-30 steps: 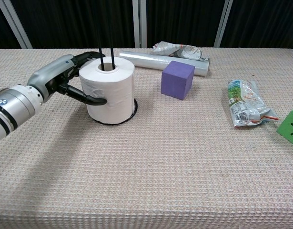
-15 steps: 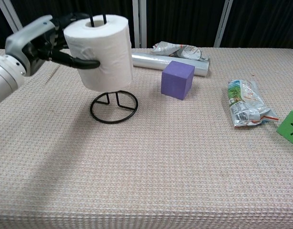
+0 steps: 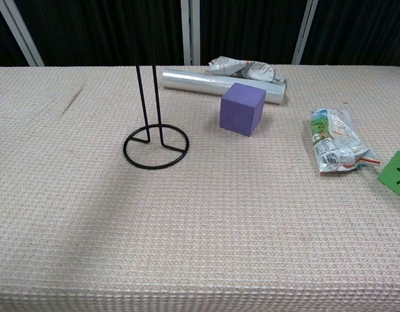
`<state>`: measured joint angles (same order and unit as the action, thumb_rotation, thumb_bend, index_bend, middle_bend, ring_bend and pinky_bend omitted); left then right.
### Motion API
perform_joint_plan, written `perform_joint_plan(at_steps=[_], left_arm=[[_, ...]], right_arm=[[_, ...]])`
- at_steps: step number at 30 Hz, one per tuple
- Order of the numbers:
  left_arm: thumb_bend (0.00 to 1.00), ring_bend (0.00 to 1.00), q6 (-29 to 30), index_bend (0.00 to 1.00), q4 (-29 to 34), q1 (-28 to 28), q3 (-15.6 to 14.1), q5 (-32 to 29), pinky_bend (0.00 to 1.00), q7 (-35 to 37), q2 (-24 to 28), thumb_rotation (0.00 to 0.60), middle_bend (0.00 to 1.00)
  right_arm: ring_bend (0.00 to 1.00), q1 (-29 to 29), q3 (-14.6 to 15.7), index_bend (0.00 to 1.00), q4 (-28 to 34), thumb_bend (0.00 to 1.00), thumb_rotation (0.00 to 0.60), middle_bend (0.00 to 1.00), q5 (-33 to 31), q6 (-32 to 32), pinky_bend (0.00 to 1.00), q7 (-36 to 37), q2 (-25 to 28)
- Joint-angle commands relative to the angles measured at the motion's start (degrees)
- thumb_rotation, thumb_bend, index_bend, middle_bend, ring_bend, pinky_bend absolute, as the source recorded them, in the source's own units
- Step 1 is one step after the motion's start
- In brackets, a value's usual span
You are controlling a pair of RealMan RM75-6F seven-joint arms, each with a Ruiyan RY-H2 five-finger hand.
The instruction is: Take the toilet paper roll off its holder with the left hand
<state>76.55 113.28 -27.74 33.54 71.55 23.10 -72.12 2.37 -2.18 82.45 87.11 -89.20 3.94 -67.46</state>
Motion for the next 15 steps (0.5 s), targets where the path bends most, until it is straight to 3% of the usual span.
perform_joint_plan(at_steps=[1, 6, 11, 15], left_arm=[[0.04, 0.13, 1.6, 0.26, -2.3, 3.8, -1.9, -0.7, 0.16, -1.7, 3.4, 0.600, 0.34], [0.04, 0.13, 2.1, 0.28, -13.0, 6.2, -9.2, 2.4, 0.16, -1.5, 0.7, 0.600, 0.36], [0.04, 0.13, 0.8, 0.28, -26.8, 6.5, -17.7, 6.2, 0.16, -1.4, -7.2, 0.600, 0.36], [0.04, 0.13, -2.0, 0.27, -36.6, 6.1, -21.7, 6.9, 0.16, 0.5, -13.8, 0.600, 0.35]], right_arm=[[0.00, 0.0, 0.0, 0.00, -0.2, 0.30, 0.600, 0.00, 0.0, 0.0, 0.00, 0.1, -0.1], [0.00, 0.1, 0.1, 0.00, -0.5, 0.30, 0.600, 0.00, 0.0, 0.0, 0.00, 0.1, -0.4], [0.00, 0.1, 0.2, 0.00, -0.5, 0.30, 0.600, 0.00, -0.1, 0.1, 0.00, -0.3, -0.7], [0.00, 0.0, 0.4, 0.00, -0.6, 0.30, 0.600, 0.00, -0.1, 0.4, 0.00, -0.7, -0.9]])
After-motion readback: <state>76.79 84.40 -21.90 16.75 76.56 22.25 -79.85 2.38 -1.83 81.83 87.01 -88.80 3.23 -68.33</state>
